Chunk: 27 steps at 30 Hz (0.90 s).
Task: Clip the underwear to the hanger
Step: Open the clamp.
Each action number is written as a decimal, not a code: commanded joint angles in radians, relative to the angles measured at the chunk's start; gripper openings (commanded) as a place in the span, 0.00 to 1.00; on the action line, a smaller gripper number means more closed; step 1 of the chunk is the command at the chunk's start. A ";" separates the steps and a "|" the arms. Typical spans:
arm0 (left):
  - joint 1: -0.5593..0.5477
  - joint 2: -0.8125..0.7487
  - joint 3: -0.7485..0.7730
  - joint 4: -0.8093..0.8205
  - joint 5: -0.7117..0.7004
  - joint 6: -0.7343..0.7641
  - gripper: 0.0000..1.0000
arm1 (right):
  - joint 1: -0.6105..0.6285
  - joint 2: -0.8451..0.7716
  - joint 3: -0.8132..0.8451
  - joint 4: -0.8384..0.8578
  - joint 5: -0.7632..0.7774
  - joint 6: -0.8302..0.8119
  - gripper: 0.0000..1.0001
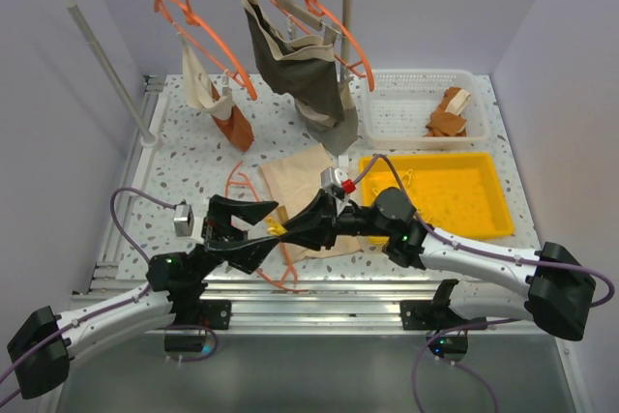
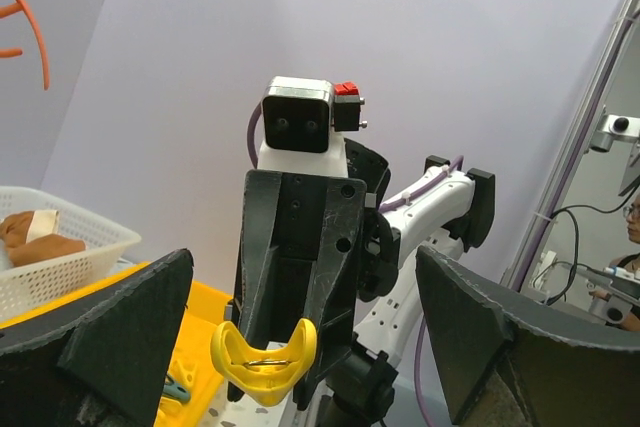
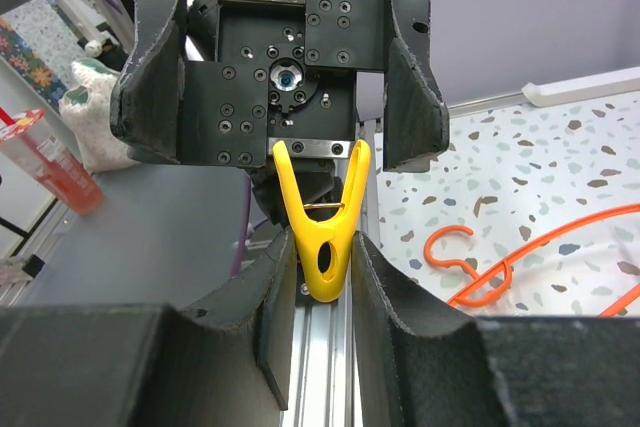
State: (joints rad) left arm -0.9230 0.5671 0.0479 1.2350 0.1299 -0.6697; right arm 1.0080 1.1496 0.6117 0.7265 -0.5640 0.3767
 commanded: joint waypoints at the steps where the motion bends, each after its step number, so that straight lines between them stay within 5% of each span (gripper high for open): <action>1: 0.006 -0.015 -0.063 -0.029 -0.022 -0.004 0.96 | 0.004 -0.017 0.045 0.017 0.030 -0.028 0.14; 15: 0.006 0.022 -0.066 -0.042 -0.061 -0.019 0.87 | 0.011 -0.013 0.068 -0.010 0.041 -0.055 0.14; 27: 0.006 0.031 -0.072 -0.035 -0.069 -0.019 0.25 | 0.015 0.007 0.071 -0.004 0.065 -0.070 0.14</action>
State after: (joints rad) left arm -0.9226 0.5907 0.0479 1.1835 0.0681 -0.6952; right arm 1.0149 1.1522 0.6357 0.7036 -0.5232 0.3286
